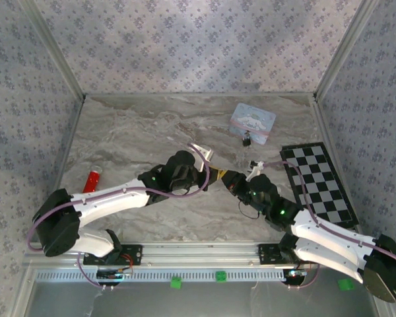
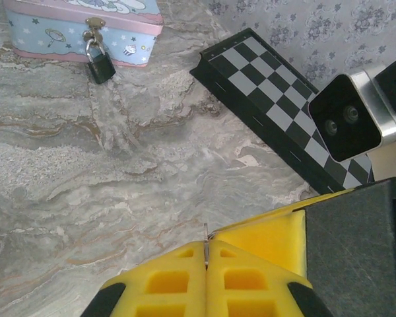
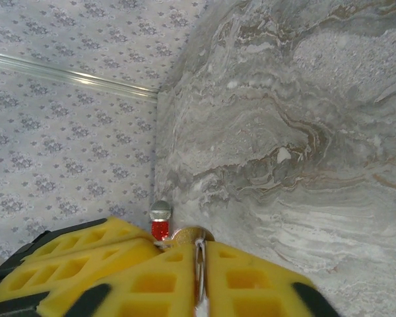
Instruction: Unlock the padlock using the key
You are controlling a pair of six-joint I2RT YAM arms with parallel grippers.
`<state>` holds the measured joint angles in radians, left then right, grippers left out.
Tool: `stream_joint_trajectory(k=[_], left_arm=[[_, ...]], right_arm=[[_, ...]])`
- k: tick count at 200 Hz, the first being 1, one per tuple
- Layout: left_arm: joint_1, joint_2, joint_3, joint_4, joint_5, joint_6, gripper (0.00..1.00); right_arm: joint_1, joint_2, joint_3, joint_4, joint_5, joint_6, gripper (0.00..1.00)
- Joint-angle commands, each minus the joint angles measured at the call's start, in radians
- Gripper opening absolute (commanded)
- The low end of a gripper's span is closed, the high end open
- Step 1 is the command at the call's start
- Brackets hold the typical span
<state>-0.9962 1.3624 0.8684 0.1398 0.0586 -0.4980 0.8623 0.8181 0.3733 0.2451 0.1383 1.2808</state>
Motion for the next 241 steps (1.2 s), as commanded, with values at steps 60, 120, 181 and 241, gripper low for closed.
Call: stream_joint_trajectory(k=[60, 120, 181, 241], left_arm=[[0.102, -0.125, -0.073, 0.060, -0.018, -0.117, 0.00], [0.107, -0.169, -0.068, 0.088, 0.133, -0.103, 0.00], [0.110, -0.190, -0.059, 0.112, 0.233, -0.094, 0.00], [0.114, -0.210, -0.066, 0.159, 0.317, -0.077, 0.00]], right_arm=[[-0.061, -0.125, -0.022, 0.151, -0.084, -0.320, 0.81], [-0.188, -0.119, -0.012, 0.305, -0.448, -0.543, 0.82], [-0.379, -0.058, -0.051, 0.491, -0.745, -0.556, 0.76], [-0.364, -0.011, -0.076, 0.598, -0.796, -0.554, 0.62]])
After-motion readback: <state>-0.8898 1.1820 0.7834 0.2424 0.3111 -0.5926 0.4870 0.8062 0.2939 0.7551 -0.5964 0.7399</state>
